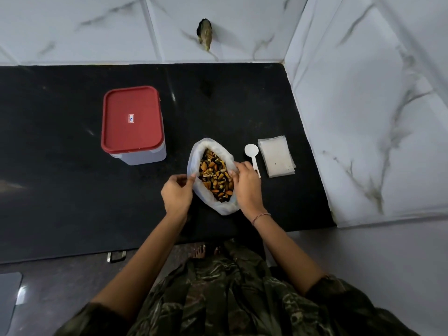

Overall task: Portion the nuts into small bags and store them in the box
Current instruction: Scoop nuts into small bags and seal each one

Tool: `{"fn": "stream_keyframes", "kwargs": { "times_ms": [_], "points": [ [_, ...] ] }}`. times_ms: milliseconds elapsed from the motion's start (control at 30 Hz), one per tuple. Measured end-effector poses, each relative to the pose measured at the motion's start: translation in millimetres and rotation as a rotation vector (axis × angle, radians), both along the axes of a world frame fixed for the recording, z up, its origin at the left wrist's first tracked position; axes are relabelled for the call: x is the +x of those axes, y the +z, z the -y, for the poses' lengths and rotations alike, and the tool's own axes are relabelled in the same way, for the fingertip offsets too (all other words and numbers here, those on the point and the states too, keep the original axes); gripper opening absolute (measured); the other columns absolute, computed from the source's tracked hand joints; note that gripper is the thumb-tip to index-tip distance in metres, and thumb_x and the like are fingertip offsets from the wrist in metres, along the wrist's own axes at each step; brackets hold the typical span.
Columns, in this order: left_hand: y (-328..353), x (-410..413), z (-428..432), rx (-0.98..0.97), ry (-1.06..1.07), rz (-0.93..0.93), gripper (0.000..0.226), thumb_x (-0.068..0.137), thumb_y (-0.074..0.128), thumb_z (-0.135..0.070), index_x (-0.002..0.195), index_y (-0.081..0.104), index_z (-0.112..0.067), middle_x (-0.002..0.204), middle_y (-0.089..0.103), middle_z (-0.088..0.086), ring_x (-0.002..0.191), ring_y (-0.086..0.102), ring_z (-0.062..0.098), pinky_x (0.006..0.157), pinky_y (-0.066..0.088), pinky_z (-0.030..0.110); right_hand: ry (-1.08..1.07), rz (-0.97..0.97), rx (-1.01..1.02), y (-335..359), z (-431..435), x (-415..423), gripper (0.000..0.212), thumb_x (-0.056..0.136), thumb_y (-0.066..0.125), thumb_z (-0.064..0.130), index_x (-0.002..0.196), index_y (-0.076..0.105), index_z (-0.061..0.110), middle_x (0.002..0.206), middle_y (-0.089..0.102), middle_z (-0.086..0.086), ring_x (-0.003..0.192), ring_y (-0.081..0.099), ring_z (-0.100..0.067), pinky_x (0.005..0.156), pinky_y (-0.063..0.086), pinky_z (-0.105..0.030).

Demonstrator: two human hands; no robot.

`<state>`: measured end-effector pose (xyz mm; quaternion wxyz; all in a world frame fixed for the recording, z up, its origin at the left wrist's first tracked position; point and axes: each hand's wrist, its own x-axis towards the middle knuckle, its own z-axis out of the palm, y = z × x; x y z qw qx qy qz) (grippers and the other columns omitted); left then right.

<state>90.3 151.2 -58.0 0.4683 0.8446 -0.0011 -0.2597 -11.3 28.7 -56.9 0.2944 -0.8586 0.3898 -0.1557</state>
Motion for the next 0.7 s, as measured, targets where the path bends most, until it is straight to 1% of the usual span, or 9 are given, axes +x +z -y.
{"fn": "stream_keyframes", "kwargs": {
  "times_ms": [67,133,233,333,433,467,567,633,700],
  "points": [
    [-3.9,2.7,3.6,0.009,-0.004,-0.008,0.030,0.088,0.067,-0.033,0.107,0.068,-0.010,0.097,0.070,0.005,0.090,0.067,0.018,0.083,0.056,0.037,-0.057,0.012,0.059,-4.0,6.2,2.7,0.023,0.095,0.051,0.010,0.114,0.064,0.008,0.105,0.064,-0.004,0.094,0.059,-0.011,0.077,0.042,-0.014],
    [-8.6,5.2,6.6,-0.002,0.021,-0.027,0.023,0.091,0.064,-0.022,0.108,0.069,-0.008,0.100,0.070,0.007,0.093,0.066,0.019,0.084,0.055,0.033,-0.167,0.066,0.257,-3.5,15.8,5.4,0.023,0.093,0.054,0.008,0.114,0.063,0.010,0.105,0.065,-0.002,0.094,0.058,-0.007,0.077,0.041,-0.013],
    [-10.6,7.0,12.9,-0.123,0.104,-0.217,0.018,0.094,0.057,-0.011,0.107,0.068,-0.006,0.103,0.069,0.012,0.099,0.065,0.024,0.091,0.054,0.039,-0.359,0.173,0.681,-5.5,23.5,6.2,0.021,0.093,0.053,0.007,0.111,0.056,0.016,0.109,0.060,-0.001,0.099,0.057,-0.010,0.083,0.045,-0.021],
    [-10.1,7.4,20.2,-0.227,0.174,-0.432,0.016,0.096,0.050,-0.005,0.100,0.065,-0.004,0.101,0.066,0.015,0.097,0.063,0.028,0.094,0.051,0.042,-0.479,0.196,0.878,-8.5,23.0,5.6,0.019,0.095,0.048,0.009,0.111,0.047,0.018,0.109,0.054,-0.005,0.096,0.053,-0.014,0.086,0.046,-0.029],
    [-6.1,5.0,26.2,-0.264,0.218,-0.551,0.020,0.098,0.043,-0.005,0.091,0.062,-0.005,0.088,0.063,0.011,0.079,0.060,0.022,0.082,0.052,0.038,-0.511,0.215,0.894,-6.8,19.1,7.5,0.019,0.095,0.040,0.006,0.112,0.042,0.014,0.099,0.049,-0.005,0.084,0.049,-0.012,0.073,0.042,-0.025],
    [-3.9,4.1,27.3,-0.268,0.220,-0.585,0.023,0.098,0.042,-0.005,0.088,0.062,-0.004,0.084,0.063,0.011,0.077,0.060,0.022,0.080,0.052,0.038,-0.504,0.206,0.896,-5.5,17.0,8.6,0.021,0.095,0.036,0.007,0.114,0.043,0.013,0.097,0.048,-0.004,0.083,0.048,-0.012,0.071,0.040,-0.024],
    [-2.8,5.5,28.4,-0.280,0.226,-0.666,0.028,0.095,0.042,-0.007,0.080,0.066,-0.004,0.082,0.066,0.015,0.080,0.063,0.027,0.088,0.053,0.044,-0.465,0.188,0.901,-7.4,10.3,10.2,0.026,0.098,0.032,0.013,0.121,0.045,0.011,0.103,0.049,-0.004,0.095,0.048,-0.017,0.080,0.039,-0.029],
    [-4.0,7.6,28.6,-0.255,0.186,-0.647,0.027,0.092,0.043,-0.007,0.079,0.067,-0.003,0.083,0.067,0.017,0.082,0.064,0.030,0.091,0.052,0.047,-0.439,0.172,0.848,-8.5,9.0,9.7,0.028,0.098,0.032,0.015,0.120,0.049,0.011,0.103,0.051,-0.004,0.096,0.049,-0.017,0.081,0.039,-0.030],
    [-7.7,9.4,29.4,-0.175,0.097,-0.525,0.025,0.091,0.042,-0.008,0.088,0.066,-0.002,0.095,0.068,0.020,0.091,0.064,0.032,0.092,0.052,0.047,-0.409,0.143,0.732,-9.3,10.7,7.4,0.026,0.098,0.033,0.013,0.115,0.053,0.009,0.100,0.052,-0.003,0.093,0.050,-0.015,0.078,0.038,-0.027]
  ]
}}
